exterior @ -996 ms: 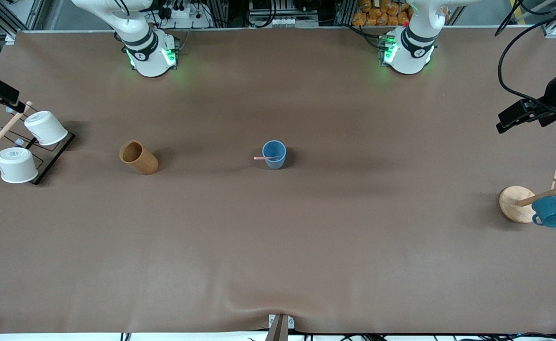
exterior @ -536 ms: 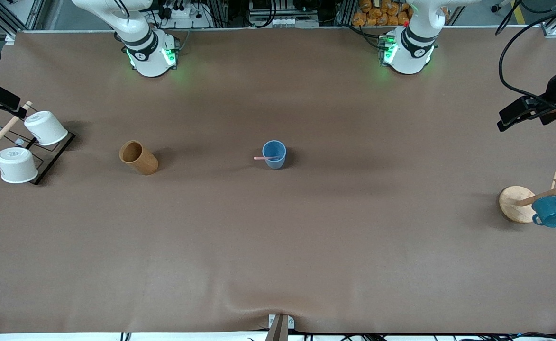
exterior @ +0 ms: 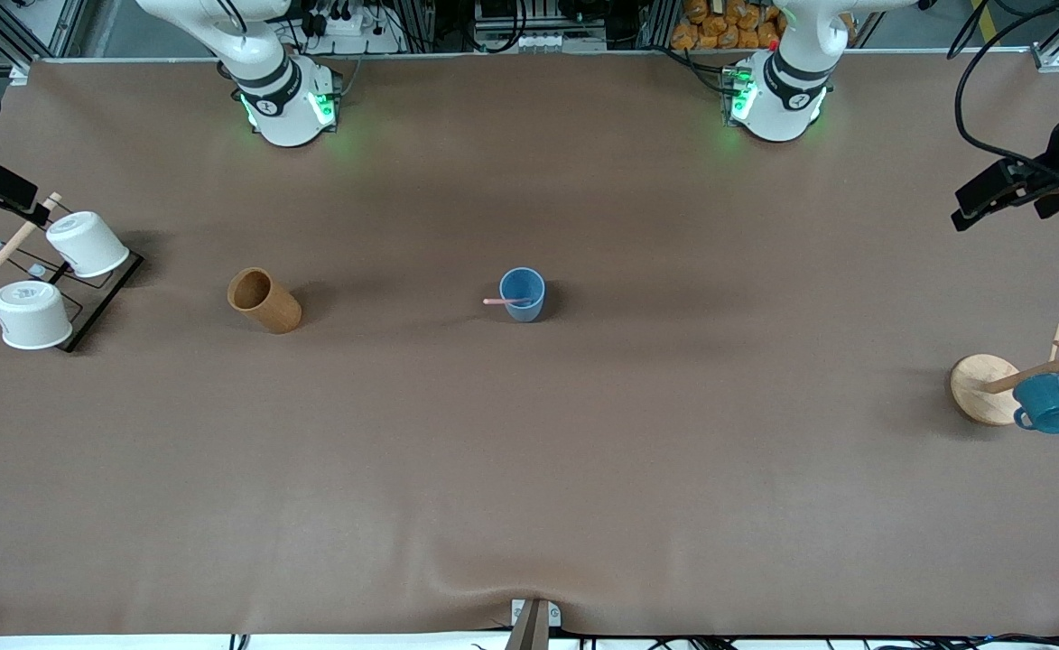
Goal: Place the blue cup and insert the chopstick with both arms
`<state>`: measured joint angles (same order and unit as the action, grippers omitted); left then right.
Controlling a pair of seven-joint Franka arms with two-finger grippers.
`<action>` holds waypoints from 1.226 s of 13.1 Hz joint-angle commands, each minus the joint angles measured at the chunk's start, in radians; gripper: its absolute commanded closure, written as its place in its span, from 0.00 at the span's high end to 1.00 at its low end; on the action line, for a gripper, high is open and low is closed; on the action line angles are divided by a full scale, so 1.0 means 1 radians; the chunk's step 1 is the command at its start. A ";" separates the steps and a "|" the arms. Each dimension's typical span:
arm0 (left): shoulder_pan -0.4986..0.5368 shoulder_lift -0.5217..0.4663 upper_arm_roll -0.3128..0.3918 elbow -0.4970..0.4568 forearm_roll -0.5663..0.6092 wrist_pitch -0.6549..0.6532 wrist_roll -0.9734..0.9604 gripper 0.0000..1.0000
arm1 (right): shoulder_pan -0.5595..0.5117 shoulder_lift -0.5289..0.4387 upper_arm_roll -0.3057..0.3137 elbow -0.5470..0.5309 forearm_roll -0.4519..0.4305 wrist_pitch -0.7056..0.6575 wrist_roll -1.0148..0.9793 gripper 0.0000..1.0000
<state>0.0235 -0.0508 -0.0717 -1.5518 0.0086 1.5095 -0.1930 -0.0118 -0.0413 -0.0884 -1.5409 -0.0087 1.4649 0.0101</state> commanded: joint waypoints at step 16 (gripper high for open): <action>0.006 -0.007 -0.023 0.027 -0.019 -0.038 0.119 1.00 | -0.022 0.012 0.012 0.025 0.010 -0.014 0.007 1.00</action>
<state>0.0234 -0.0536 -0.0960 -1.5382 0.0040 1.4844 -0.0778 -0.0137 -0.0413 -0.0890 -1.5407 -0.0087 1.4649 0.0101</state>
